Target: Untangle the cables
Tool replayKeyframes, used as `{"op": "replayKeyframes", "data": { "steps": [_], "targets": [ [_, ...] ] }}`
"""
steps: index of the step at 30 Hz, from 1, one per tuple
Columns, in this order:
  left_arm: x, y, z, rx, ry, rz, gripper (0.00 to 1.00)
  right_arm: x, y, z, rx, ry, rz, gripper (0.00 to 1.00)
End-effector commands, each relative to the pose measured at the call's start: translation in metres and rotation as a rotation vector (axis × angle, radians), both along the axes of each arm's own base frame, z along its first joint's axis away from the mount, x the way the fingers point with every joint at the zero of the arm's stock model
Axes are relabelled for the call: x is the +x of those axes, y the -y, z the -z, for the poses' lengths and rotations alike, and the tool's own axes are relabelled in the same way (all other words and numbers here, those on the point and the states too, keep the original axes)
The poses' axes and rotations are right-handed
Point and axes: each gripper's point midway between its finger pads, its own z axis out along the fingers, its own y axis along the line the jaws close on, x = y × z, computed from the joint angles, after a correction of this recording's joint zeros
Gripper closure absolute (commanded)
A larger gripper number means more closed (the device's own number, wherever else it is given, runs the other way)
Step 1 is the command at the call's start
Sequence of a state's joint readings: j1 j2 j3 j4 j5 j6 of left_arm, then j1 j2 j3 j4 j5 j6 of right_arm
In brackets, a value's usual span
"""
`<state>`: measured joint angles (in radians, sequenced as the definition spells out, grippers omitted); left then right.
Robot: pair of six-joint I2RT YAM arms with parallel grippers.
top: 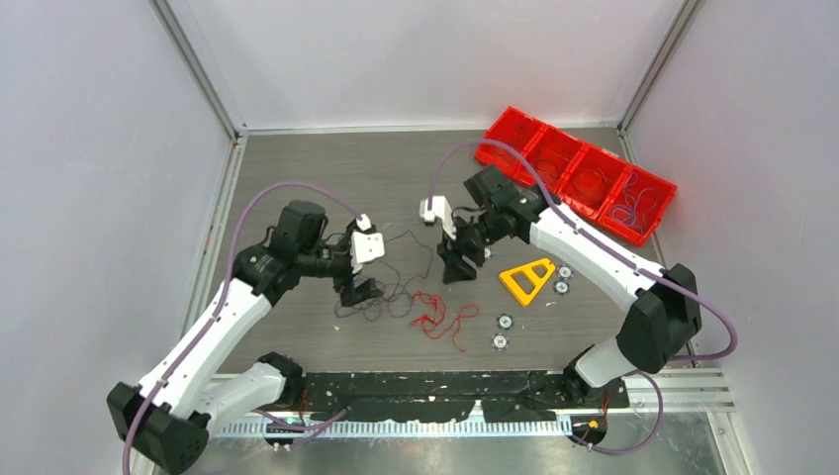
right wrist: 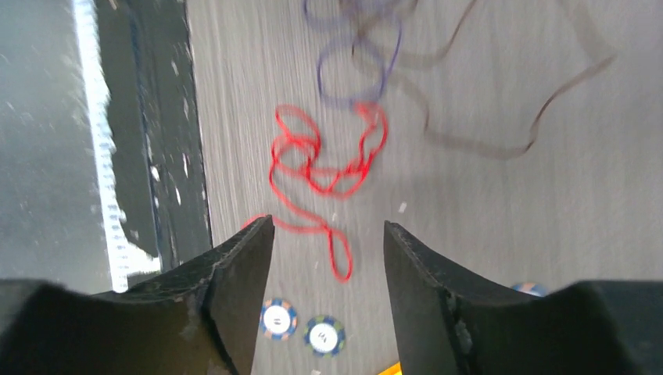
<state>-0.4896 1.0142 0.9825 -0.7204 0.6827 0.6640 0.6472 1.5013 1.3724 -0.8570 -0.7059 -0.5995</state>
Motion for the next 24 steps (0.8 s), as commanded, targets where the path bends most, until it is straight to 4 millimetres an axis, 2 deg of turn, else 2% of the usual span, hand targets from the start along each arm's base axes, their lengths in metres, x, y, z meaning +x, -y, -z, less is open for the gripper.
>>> {"op": "replayKeyframes", "data": {
  "steps": [1, 2, 3, 7, 11, 15, 17, 18, 19, 22, 24],
  "targets": [
    [-0.003, -0.008, -0.007, -0.049, 0.031, -0.068, 0.11, -0.019, 0.043, 0.080, -0.271, -0.032, 0.030, 0.36],
    [-0.006, -0.012, -0.004, -0.044, 0.020, -0.081, 0.11, -0.022, 0.044, 0.089, -0.294, -0.023, 0.020, 0.35],
    [-0.008, -0.015, 0.000, -0.039, 0.011, -0.093, 0.11, -0.021, 0.051, 0.107, -0.341, 0.000, 0.032, 0.33],
    [-0.016, -0.025, 0.012, -0.020, -0.028, -0.113, 0.11, -0.013, 0.063, 0.142, -0.438, 0.042, 0.063, 0.30],
    [-0.025, -0.026, 0.028, 0.002, -0.065, -0.081, 0.11, 0.002, 0.068, 0.166, -0.509, 0.069, 0.096, 0.33],
    [-0.025, -0.025, 0.039, 0.017, -0.093, -0.070, 0.11, 0.006, 0.062, 0.181, -0.522, 0.038, 0.099, 0.39],
    [-0.021, -0.024, 0.041, 0.019, -0.090, -0.074, 0.12, 0.005, 0.059, 0.188, -0.526, 0.031, 0.087, 0.48],
    [-0.019, -0.023, 0.040, 0.017, -0.085, -0.077, 0.12, 0.002, 0.060, 0.191, -0.536, 0.020, 0.071, 0.57],
    [-0.016, -0.023, 0.038, 0.015, -0.078, -0.081, 0.12, -0.001, 0.060, 0.192, -0.540, 0.010, 0.059, 0.62],
    [-0.015, -0.020, 0.036, -0.001, -0.084, -0.083, 0.11, -0.016, 0.066, 0.187, -0.530, -0.010, 0.005, 0.91],
    [-0.014, -0.018, 0.041, -0.006, -0.077, -0.066, 0.11, -0.019, 0.066, 0.170, -0.493, 0.020, -0.010, 0.94]
  ]
}}
